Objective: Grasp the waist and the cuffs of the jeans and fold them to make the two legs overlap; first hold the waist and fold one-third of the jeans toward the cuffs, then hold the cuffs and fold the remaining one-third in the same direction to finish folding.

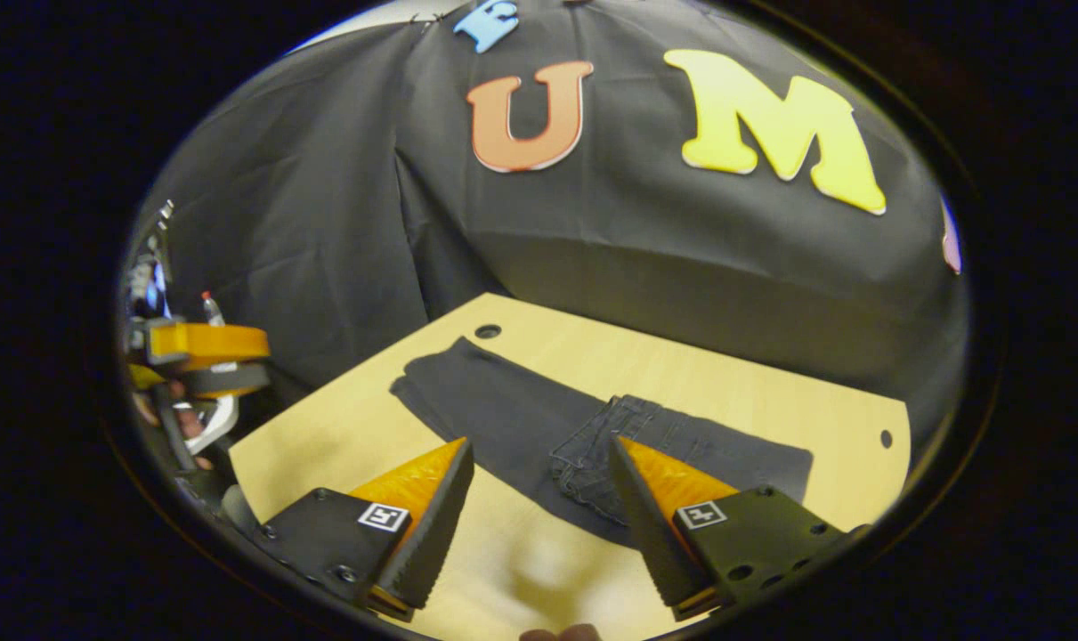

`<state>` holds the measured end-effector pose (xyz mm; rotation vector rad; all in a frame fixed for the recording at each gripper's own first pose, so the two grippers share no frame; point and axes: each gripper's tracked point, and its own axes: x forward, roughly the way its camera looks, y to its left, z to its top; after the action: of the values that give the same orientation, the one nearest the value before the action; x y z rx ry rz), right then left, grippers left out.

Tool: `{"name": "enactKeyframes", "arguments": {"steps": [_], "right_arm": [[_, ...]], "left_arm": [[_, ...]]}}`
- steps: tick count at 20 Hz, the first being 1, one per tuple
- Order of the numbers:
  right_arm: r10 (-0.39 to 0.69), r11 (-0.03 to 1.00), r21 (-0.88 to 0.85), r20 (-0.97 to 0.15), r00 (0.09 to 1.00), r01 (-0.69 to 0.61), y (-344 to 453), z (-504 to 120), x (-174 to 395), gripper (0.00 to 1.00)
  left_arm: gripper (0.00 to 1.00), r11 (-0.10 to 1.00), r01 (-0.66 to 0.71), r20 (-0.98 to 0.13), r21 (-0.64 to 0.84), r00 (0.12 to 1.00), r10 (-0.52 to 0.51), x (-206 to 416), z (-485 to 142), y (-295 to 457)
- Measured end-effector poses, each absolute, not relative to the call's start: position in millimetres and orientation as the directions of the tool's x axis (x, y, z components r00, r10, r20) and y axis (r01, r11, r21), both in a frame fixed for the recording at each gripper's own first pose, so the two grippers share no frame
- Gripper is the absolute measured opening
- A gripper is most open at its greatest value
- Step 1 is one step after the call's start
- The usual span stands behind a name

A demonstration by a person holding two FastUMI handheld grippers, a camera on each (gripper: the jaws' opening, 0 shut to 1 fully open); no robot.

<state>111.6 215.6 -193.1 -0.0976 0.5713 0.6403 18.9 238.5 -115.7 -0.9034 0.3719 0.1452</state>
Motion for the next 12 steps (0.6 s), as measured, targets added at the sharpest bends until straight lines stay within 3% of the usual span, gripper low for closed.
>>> {"name": "enactKeyframes", "arguments": {"steps": [1, 4, 5, 6, 8, 11, 12], "right_arm": [[0.532, 0.808, 0.080, -0.523, 0.666, -0.583, 199.5, -176.2, 104.2, 0.96], [0.456, 0.854, 0.028, -0.518, 0.723, -0.519, 145.8, -140.6, 90.7, 0.92], [0.430, 0.869, 0.014, -0.514, 0.742, -0.494, 128.4, -130.8, 86.8, 1.00], [0.415, 0.883, 0.023, -0.506, 0.756, -0.469, 117.1, -121.6, 82.3, 0.96], [0.375, 0.907, 0.027, -0.506, 0.777, -0.420, 99.1, -114.5, 69.4, 0.92], [0.289, 0.941, 0.000, -0.519, 0.804, -0.338, 65.1, -113.4, 63.9, 0.97], [0.268, 0.951, 0.006, -0.515, 0.814, -0.309, 58.5, -112.1, 64.0, 0.92]], "left_arm": [[0.99, 0.558, -0.283, -0.373, -0.780, 0.926, -0.052, 28.1, -129.3, 240.5], [0.99, 0.315, -0.326, -0.381, -0.891, 0.916, -0.129, 60.3, -176.4, 239.7], [0.99, 0.213, -0.352, -0.387, -0.911, 0.909, -0.155, 71.3, -190.0, 237.6], [0.99, 0.130, -0.372, -0.390, -0.919, 0.905, -0.172, 82.8, -200.8, 239.4], [0.99, 0.070, -0.406, -0.412, -0.911, 0.896, -0.163, 102.3, -229.7, 246.7], [0.99, 0.024, -0.432, -0.430, -0.901, 0.887, -0.170, 122.1, -248.2, 244.7], [0.98, 0.009, -0.428, -0.424, -0.904, 0.891, -0.165, 127.4, -246.5, 244.2]]}}
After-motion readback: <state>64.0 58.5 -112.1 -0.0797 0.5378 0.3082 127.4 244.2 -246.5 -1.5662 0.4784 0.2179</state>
